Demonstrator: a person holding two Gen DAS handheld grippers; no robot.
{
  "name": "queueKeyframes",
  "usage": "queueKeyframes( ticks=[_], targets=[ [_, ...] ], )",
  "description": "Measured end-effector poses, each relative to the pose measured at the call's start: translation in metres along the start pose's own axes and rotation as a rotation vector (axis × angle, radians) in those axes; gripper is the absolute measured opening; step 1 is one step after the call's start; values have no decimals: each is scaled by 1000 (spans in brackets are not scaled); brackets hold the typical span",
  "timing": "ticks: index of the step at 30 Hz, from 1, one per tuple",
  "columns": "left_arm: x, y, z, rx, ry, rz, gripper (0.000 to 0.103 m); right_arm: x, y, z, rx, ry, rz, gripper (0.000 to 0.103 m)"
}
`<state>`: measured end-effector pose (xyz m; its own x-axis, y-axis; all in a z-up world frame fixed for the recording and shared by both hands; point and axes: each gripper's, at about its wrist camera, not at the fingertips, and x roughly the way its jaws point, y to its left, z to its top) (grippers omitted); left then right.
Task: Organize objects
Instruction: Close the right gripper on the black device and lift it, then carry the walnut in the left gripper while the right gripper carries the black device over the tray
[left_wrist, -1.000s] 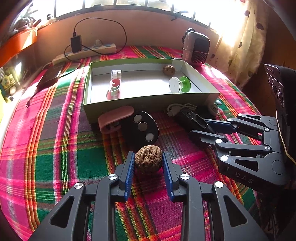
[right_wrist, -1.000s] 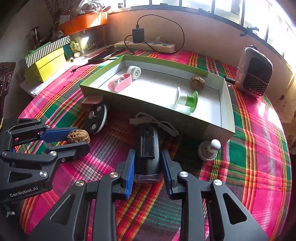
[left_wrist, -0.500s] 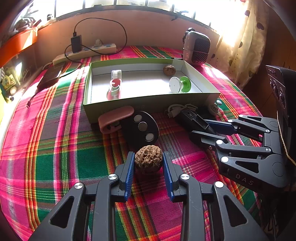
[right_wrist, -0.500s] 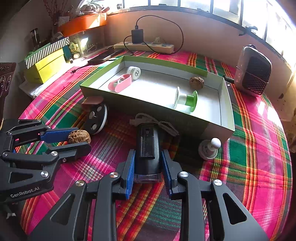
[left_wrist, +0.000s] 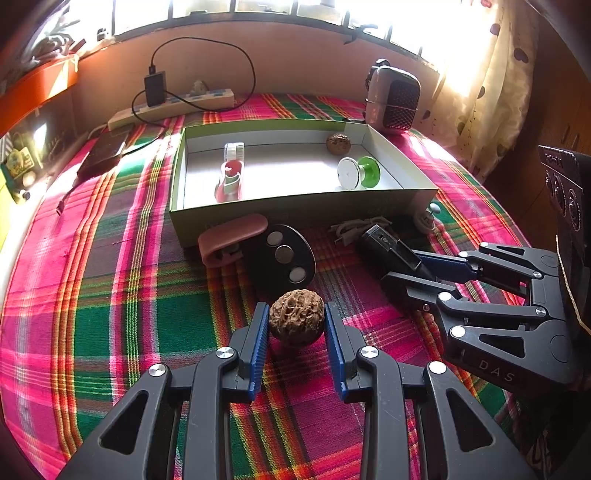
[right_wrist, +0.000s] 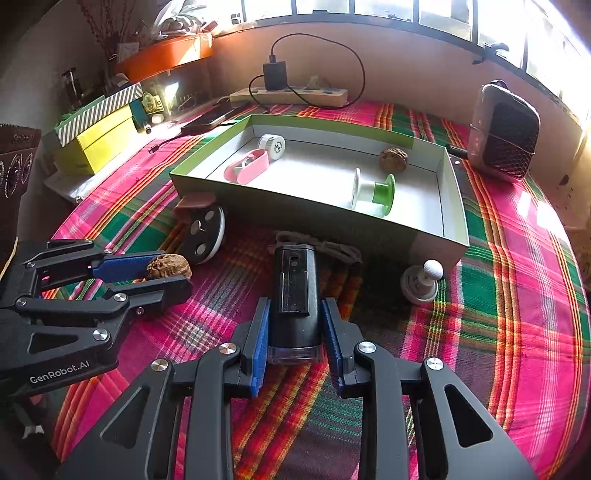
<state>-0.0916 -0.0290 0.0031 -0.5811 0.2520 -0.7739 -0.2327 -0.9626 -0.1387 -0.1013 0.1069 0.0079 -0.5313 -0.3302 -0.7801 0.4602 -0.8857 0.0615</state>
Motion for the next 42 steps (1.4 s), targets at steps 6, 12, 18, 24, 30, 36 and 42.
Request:
queueKeyframes(
  ticks=[6, 12, 18, 24, 30, 36, 42],
  targets=[
    [-5, -3, 1, -3, -10, 1, 27, -9, 2, 0, 5, -19, 14, 29],
    [-9, -5, 5, 6, -16, 4, 27, -16, 3, 1, 14, -35, 22, 29],
    [-16, -8, 13, 16, -36, 5, 27, -26, -2, 4, 34, -59, 19, 29],
    [-19, -9, 30, 26, -60, 2, 27, -37, -7, 13, 44, -91, 7, 29],
    [-11, -8, 51, 18, -61, -13, 27, -39, -19, 26, 74, -101, -33, 29],
    [-2, -5, 72, 15, -68, -19, 27, -34, -38, 42, 111, -97, -93, 29],
    [14, -1, 93, 18, -60, -19, 27, -24, -55, 61, 136, -93, -141, 29]
  ],
)
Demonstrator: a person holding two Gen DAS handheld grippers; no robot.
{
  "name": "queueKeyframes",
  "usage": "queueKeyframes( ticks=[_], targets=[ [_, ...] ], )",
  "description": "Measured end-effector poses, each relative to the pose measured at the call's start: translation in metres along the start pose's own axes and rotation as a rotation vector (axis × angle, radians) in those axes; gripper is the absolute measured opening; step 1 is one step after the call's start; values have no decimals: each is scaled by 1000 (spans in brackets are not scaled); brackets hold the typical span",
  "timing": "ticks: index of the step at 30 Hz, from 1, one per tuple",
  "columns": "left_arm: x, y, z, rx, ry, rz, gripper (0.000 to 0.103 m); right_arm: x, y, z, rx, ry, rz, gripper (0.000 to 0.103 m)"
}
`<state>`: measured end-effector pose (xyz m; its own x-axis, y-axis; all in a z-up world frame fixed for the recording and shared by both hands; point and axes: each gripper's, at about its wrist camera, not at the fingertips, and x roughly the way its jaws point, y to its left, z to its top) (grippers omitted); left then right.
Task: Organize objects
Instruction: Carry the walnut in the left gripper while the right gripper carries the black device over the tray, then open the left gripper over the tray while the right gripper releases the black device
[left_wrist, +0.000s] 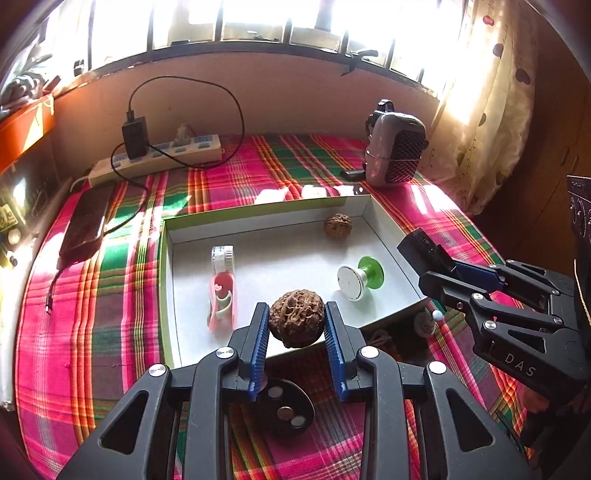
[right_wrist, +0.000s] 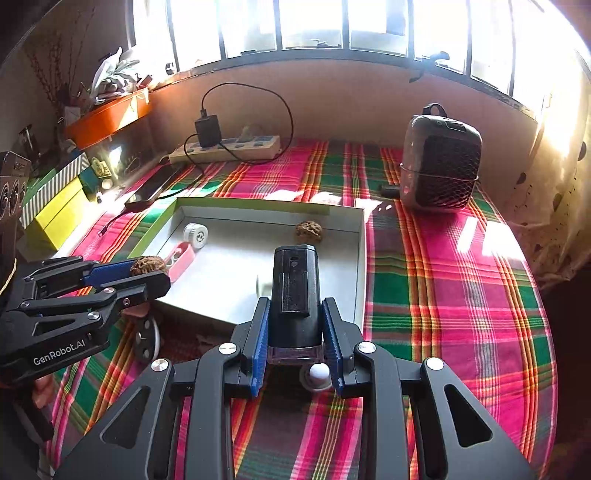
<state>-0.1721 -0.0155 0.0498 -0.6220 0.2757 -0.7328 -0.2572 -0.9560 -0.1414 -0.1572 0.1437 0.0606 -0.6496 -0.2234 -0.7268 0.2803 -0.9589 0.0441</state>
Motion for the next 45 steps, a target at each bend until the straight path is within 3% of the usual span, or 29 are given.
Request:
queueKeyframes(
  ticks=[8, 26, 45],
  targets=[
    [26, 4, 20, -3, 23, 2, 27, 27, -12, 22, 19, 29, -75, 29],
    [82, 12, 54, -13, 79, 45, 27, 77, -24, 43, 47, 100, -86, 29],
    [103, 17, 59, -20, 102, 65, 27, 98, -18, 47, 50, 135, -93, 29]
  ],
)
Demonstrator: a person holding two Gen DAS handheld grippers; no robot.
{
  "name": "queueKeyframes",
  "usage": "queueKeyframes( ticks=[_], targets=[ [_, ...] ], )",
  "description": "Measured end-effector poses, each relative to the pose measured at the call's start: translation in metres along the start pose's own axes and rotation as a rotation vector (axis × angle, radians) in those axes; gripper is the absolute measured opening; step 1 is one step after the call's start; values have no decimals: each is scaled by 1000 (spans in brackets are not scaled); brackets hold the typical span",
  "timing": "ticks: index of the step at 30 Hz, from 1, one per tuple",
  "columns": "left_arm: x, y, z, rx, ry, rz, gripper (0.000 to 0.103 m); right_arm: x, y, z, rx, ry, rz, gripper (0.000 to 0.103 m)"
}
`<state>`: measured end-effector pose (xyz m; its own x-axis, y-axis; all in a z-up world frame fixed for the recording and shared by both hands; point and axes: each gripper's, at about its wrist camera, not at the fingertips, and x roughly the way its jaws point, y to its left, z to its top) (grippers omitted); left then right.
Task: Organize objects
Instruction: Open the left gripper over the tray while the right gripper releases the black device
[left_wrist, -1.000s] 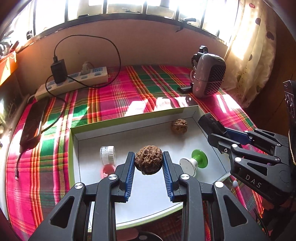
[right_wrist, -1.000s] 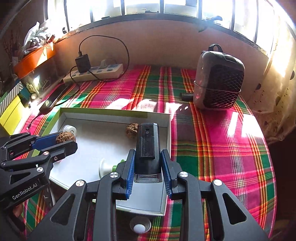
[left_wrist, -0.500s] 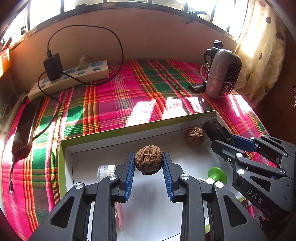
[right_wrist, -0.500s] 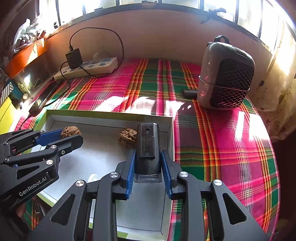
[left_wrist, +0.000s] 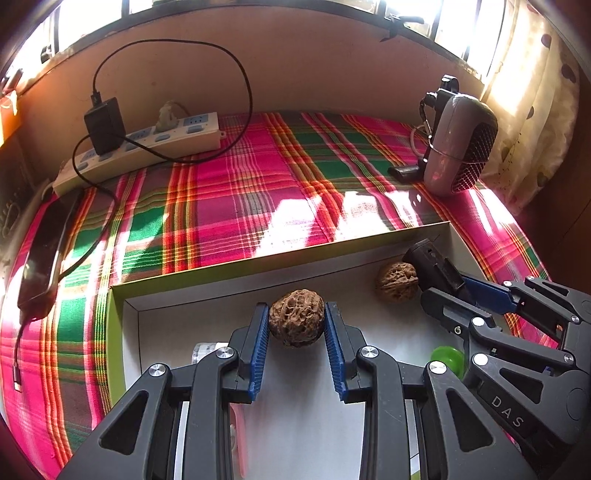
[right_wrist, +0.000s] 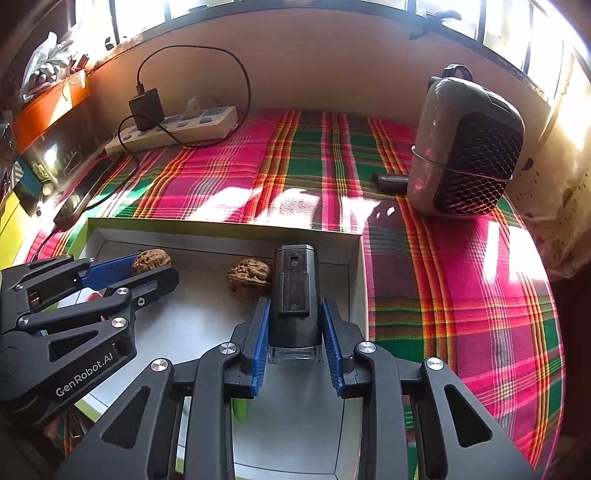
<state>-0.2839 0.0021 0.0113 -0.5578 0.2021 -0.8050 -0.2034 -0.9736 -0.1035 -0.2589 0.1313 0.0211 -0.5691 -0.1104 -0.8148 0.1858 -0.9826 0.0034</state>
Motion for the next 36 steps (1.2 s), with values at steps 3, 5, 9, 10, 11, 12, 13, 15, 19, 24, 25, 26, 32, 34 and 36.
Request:
queueKeyframes(
  ticks=[3, 5, 9, 10, 11, 12, 13, 15, 19, 24, 25, 26, 32, 34, 36],
  targets=[
    [3, 0, 1, -6, 5, 2, 27, 3, 1, 1, -1, 7, 7, 29],
    [4, 0, 1, -6, 8, 3, 27, 4, 1, 0, 4, 11, 15, 29],
    [5, -1, 2, -2, 10, 5, 27, 6, 1, 1, 8, 13, 32, 29],
    [5, -1, 2, -4, 11, 4, 27, 6, 1, 1, 9, 14, 34, 29],
    [5, 0, 2, -7, 11, 2, 27, 6, 1, 1, 10, 14, 36, 29],
    [5, 0, 3, -10, 12, 1, 27, 7, 1, 0, 12, 15, 41, 29],
    [6, 0, 3, -9, 13, 2, 27, 7, 1, 0, 15, 16, 46, 29],
    [6, -1, 3, -7, 13, 6, 28, 8, 1, 0, 17, 15, 46, 29],
    [6, -1, 3, -16, 13, -1, 28, 7, 2, -1, 17, 12, 45, 29],
    [6, -2, 4, -11, 16, 4, 28, 7, 1, 0, 15, 9, 42, 29],
    [6, -1, 4, -13, 15, 1, 28, 7, 1, 0, 16, 8, 43, 29],
    [6, 0, 4, -17, 15, -3, 28, 7, 1, 0, 18, 7, 44, 29],
    [6, 1, 4, -22, 15, -7, 28, 7, 2, 0, 19, 4, 38, 29],
    [6, 2, 4, -32, 15, -12, 28, 7, 2, 0, 21, 3, 40, 29],
    [6, 2, 4, -35, 14, -15, 28, 6, 2, 0, 22, 3, 40, 29]
  ],
)
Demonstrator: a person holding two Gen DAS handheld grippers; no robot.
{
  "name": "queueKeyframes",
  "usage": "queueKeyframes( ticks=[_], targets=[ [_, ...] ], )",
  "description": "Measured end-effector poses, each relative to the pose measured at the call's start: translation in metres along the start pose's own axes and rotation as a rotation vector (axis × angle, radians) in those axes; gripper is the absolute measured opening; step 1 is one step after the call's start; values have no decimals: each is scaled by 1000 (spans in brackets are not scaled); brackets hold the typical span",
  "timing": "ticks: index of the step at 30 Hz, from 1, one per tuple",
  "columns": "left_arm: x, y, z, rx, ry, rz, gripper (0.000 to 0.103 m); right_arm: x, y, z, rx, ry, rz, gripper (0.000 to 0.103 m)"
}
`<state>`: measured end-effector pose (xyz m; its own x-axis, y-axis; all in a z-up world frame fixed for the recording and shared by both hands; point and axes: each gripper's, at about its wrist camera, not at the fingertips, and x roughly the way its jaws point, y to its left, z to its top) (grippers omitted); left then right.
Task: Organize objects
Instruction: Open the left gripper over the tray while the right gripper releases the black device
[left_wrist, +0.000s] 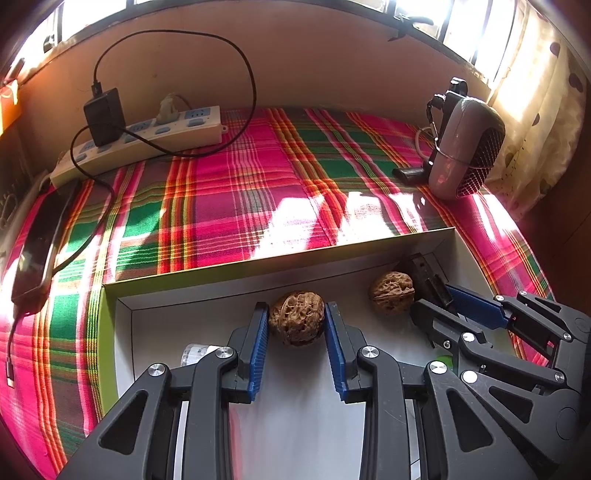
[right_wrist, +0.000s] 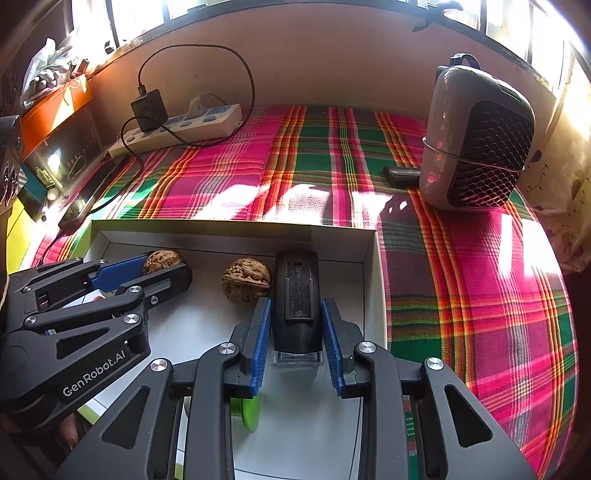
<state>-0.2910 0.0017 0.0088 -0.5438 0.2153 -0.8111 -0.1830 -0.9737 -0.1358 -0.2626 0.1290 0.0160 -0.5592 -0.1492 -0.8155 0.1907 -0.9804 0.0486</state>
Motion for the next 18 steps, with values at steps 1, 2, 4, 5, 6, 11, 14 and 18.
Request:
queueKeyframes(
  ticks=[1, 2, 4, 5, 6, 11, 14, 18],
  targets=[
    [0, 0, 0, 0, 0, 2, 28, 0, 0, 0, 0, 0, 0, 29],
    [0, 0, 0, 1, 0, 4, 28, 0, 0, 0, 1, -1, -1, 29],
    [-1, 0, 0, -2, 0, 5, 28, -1, 0, -1, 3, -3, -2, 29],
    [-1, 0, -1, -3, 0, 5, 28, -1, 0, -1, 5, -5, -2, 29],
    [-1, 0, -1, -5, 0, 5, 28, -2, 0, -2, 6, -6, -2, 29],
    [-7, 0, -2, 0, -19, 13, 31, -7, -3, -2, 22, -21, -10, 34],
    [-12, 1, -3, 0, -23, 5, 32, -11, -5, -3, 38, -27, -1, 37],
    [-20, 1, -6, -5, -33, 7, 32, -17, -2, -6, 36, -38, -4, 38]
  ],
)
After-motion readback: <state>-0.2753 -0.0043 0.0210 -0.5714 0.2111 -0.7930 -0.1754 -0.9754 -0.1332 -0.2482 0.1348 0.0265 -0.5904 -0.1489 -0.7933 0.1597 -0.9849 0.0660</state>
